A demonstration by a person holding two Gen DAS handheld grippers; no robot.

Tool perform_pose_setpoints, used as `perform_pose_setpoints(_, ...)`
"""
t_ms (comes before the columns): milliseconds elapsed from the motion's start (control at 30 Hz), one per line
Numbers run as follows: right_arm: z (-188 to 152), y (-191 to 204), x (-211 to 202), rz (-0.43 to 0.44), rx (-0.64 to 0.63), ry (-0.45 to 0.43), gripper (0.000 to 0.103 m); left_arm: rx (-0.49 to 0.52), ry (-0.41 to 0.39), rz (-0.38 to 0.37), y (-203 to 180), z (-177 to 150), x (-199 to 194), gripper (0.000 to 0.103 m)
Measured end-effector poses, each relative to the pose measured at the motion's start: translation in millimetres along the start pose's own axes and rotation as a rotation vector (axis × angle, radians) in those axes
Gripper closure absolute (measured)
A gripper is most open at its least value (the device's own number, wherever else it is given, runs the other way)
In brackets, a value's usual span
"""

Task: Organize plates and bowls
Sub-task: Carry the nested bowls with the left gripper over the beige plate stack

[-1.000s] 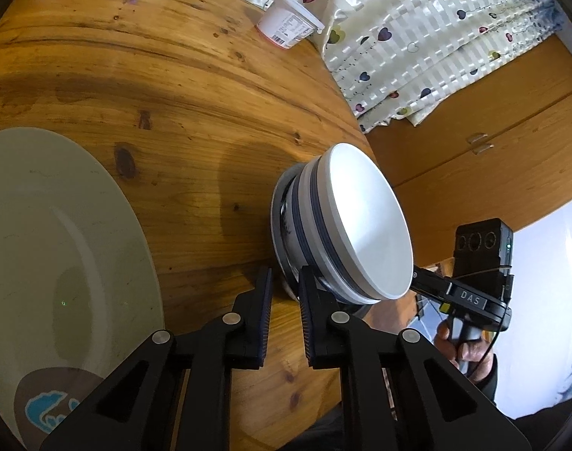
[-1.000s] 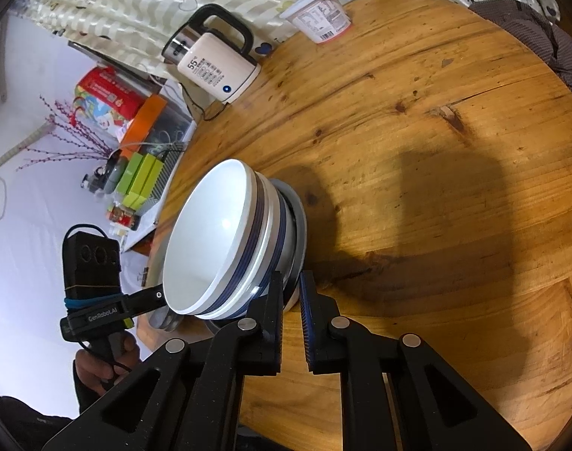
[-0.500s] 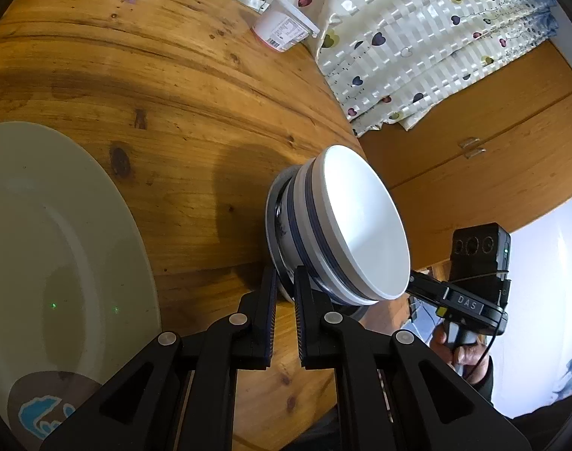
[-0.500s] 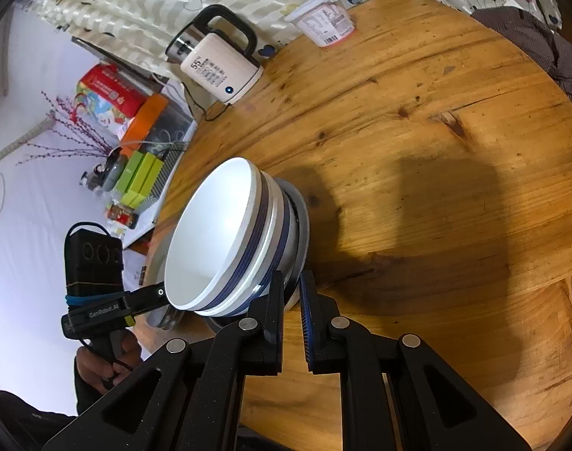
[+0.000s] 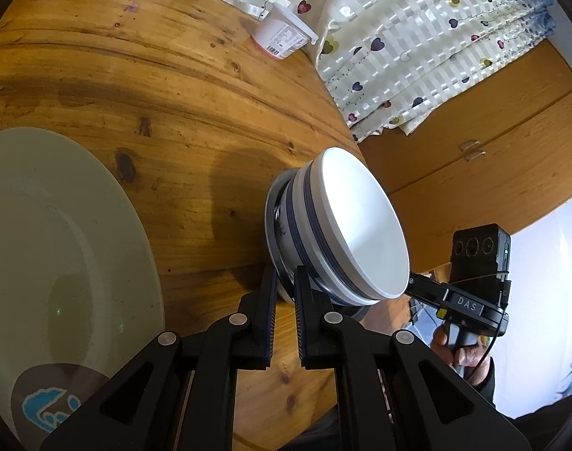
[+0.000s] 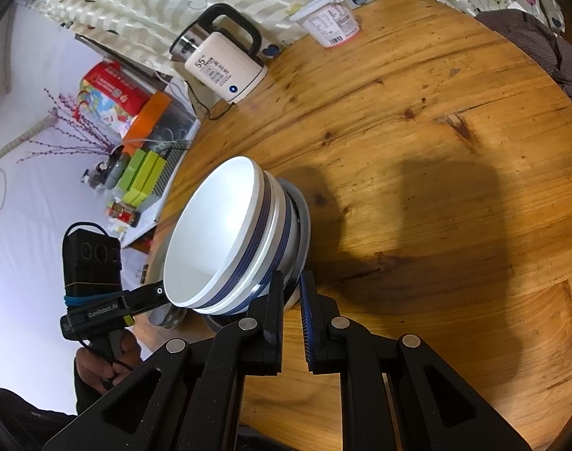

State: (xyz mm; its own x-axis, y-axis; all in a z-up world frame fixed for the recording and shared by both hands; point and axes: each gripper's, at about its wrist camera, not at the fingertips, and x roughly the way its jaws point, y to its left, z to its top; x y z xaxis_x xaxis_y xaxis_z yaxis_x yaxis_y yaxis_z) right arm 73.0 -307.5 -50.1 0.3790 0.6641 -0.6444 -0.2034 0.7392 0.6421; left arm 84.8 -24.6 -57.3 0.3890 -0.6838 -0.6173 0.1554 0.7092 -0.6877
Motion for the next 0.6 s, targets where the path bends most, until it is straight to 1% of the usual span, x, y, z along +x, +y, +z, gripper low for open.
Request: perform_pose_setpoints(600, 7, 15, -1, 0.011, -0.036, -0.008, 0.093, 0.015, -0.039, 0.014, -3, -1, -19, 0.095)
